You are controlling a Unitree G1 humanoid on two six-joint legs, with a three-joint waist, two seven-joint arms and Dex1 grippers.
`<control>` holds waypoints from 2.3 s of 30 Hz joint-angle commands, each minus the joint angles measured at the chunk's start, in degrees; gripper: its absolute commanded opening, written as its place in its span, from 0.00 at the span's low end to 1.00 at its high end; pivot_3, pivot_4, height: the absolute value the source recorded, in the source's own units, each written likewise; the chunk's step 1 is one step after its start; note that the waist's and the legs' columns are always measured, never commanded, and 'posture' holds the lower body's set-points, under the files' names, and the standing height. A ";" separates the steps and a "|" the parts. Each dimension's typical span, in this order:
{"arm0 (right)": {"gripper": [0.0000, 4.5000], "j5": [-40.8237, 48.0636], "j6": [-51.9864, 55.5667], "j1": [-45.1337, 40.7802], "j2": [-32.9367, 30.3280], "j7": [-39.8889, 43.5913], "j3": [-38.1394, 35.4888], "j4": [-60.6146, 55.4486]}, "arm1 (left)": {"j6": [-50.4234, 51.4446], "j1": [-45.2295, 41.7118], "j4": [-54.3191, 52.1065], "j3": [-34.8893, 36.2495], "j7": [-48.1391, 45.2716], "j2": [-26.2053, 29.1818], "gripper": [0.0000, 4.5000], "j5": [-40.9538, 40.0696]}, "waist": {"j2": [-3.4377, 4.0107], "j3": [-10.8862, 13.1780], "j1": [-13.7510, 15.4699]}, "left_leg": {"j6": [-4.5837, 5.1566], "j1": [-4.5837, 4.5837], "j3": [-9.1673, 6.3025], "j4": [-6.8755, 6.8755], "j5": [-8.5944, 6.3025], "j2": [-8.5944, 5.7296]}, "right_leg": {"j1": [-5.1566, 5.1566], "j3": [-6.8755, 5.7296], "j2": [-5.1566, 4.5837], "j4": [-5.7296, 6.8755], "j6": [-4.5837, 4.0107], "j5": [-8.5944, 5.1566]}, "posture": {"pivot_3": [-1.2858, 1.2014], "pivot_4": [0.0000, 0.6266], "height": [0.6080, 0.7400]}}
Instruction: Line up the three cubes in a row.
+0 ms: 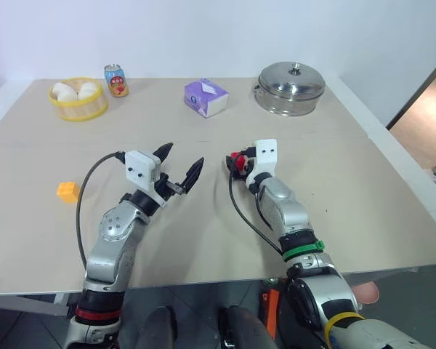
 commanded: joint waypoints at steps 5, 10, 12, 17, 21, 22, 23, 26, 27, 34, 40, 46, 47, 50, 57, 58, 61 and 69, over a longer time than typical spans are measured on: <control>0.44 0.95 -2.98 -3.78 0.18 -0.36 -2.56 4.90 | -1.80 -1.07 0.09 -0.33 0.48 -0.55 1.00 0.94 | 0.00 0.00 -0.03 | 0.00 -0.02 0.01 0.00 0.00 0.00 | -0.01 0.02 -0.01 0.00 0.00 0.00 | 0.52 0.24 1.00; 0.28 3.39 -4.58 -3.90 -2.17 7.22 -3.50 2.45 | -1.49 -0.80 -0.17 -0.17 -0.68 0.17 1.00 0.60 | 0.00 0.00 -0.05 | 0.00 -0.01 0.01 0.00 0.00 0.00 | -0.01 0.01 0.00 0.00 0.01 0.01 | 0.52 0.24 1.00; 0.28 4.97 -2.95 -3.28 -4.19 14.96 -2.26 0.24 | -0.89 -0.15 -0.92 0.17 -2.47 1.53 1.00 -0.29 | 0.00 0.00 -0.06 | 0.00 -0.01 0.02 0.00 0.00 0.00 | -0.02 0.02 0.00 0.00 0.01 0.01 | 0.52 0.24 1.00; 0.28 10.53 1.79 3.32 -16.54 49.58 5.14 -11.17 | 2.07 5.34 -5.34 0.95 -14.69 10.77 1.00 -6.43 | 0.01 0.00 -0.04 | 0.02 0.02 0.02 -0.11 -0.01 0.04 | -0.04 0.01 0.03 -0.01 0.00 -0.03 | 0.52 0.24 1.00; 0.28 12.26 0.28 8.12 -26.61 71.75 10.44 -15.25 | 3.63 9.18 -8.25 1.07 -23.87 18.47 1.00 -10.24 | 0.06 -0.01 0.18 | 0.03 0.02 -0.01 -0.20 -0.05 0.06 | -0.06 -0.05 0.05 -0.02 -0.10 -0.19 | 0.52 0.24 1.00; 0.28 12.47 -0.20 8.41 -27.88 74.95 11.02 -14.98 | 3.87 9.84 -8.79 1.05 -25.60 19.85 1.00 -11.28 | 0.07 -0.01 0.14 | 0.03 0.02 0.00 -0.19 -0.06 0.07 | -0.08 -0.05 0.05 -0.02 -0.13 -0.20 | 0.52 0.24 1.00; 0.28 12.36 -0.89 8.43 -28.88 77.98 11.63 -14.27 | 4.09 10.66 -9.31 1.05 -27.55 21.18 1.00 -12.33 | 0.08 0.00 0.04 | 0.03 0.02 0.02 -0.16 -0.05 0.07 | -0.09 -0.04 0.05 -0.02 -0.16 -0.19 | 0.52 0.24 1.00; 0.28 10.86 -4.98 7.20 -29.43 82.84 12.44 -10.17 | 4.21 12.61 -10.09 0.77 -32.35 24.55 1.00 -13.57 | 0.07 0.00 -0.41 | 0.03 0.12 -0.02 -0.09 -0.05 0.07 | -0.09 0.03 0.12 -0.02 -0.44 -0.16 | 0.52 0.24 1.00; 0.28 10.04 -6.99 6.61 -29.22 83.72 12.63 -8.44 | 4.15 13.13 -10.17 0.65 -33.76 25.52 1.00 -13.71 | 0.08 0.00 -0.46 | 0.03 0.23 -0.06 -0.09 -0.05 0.07 | -0.06 0.07 0.17 -0.02 -0.50 -0.11 | 0.52 0.24 1.00; 0.28 7.89 -15.35 2.78 -27.44 85.07 15.19 0.56 | 3.16 14.21 -9.32 0.90 -39.76 29.39 1.00 -13.85 | 0.08 0.00 -0.45 | 0.02 0.42 -0.11 -0.12 -0.04 0.06 | -0.01 0.17 0.27 -0.01 -0.71 0.04 | 0.52 0.24 1.00; 0.28 7.36 -19.64 1.72 -26.04 85.07 15.46 4.53 | 2.82 13.54 -8.66 1.36 -39.28 29.19 1.00 -13.27 | 0.08 0.00 -0.42 | 0.02 0.37 -0.01 -0.13 -0.04 0.06 | -0.05 0.31 0.27 -0.01 -0.64 -0.03 | 0.52 0.24 1.00; 0.28 6.42 -23.04 1.35 -25.66 85.07 15.95 6.96 | 2.94 13.45 -8.77 1.23 -38.06 28.73 1.00 -13.05 | 0.08 0.00 -0.42 | 0.00 0.38 0.01 -0.22 -0.06 0.05 | -0.07 0.37 0.29 -0.01 -0.59 -0.10 | 0.52 0.24 1.00; 0.51 6.52 -23.08 1.21 -25.80 85.07 16.05 6.98 | 2.99 13.46 -8.78 1.29 -37.78 28.62 1.00 -13.00 | 0.08 0.00 -0.42 | 0.00 0.38 0.01 -0.22 -0.06 0.05 | -0.07 0.37 0.30 -0.01 -0.59 -0.09 | 0.52 0.24 1.00; 0.74 8.60 -21.41 0.92 -26.45 85.07 16.29 4.76 | 3.94 13.04 -8.40 1.81 -34.75 27.55 1.00 -12.74 | 0.08 0.00 -0.41 | 0.01 0.41 0.01 -0.21 -0.05 0.05 | -0.06 0.39 0.30 0.00 -0.58 -0.07 | 0.52 0.24 1.00; 0.99 15.70 -9.85 0.13 -26.30 83.79 12.31 -6.04 | 6.55 7.20 -1.95 7.48 -23.29 23.62 1.00 -12.22 | 0.08 0.00 -0.36 | 0.02 0.42 0.01 -0.16 -0.04 0.05 | -0.04 0.42 0.31 0.02 -0.54 -0.03 | 0.52 0.24 1.00; 0.99 16.68 -7.79 -0.22 -26.00 82.69 11.81 -7.83 | 6.46 6.11 -0.09 8.26 -22.25 23.45 1.00 -11.95 | 0.08 0.00 -0.29 | 0.02 0.42 0.01 -0.17 -0.04 0.05 | -0.04 0.42 0.31 0.03 -0.53 -0.03 | 0.52 0.24 1.00; 0.99 17.11 -2.63 -2.30 -23.40 75.49 10.63 -12.06 | 5.69 2.15 7.55 10.02 -21.73 23.34 1.00 -11.55 | 0.08 0.00 -0.36 | 0.01 0.44 0.01 -0.17 -0.04 0.06 | -0.07 0.41 0.34 0.10 -0.52 -0.02 | 0.52 0.24 1.00; 0.99 15.49 1.10 -3.39 -18.20 66.31 10.24 -17.46 | -3.06 -12.49 34.57 7.49 -28.68 25.00 1.00 -3.72 | 0.07 0.00 0.25 | 0.00 0.33 -0.02 -0.18 -0.04 0.05 | -0.18 0.32 0.36 0.22 -0.40 0.05 | 0.52 0.24 1.00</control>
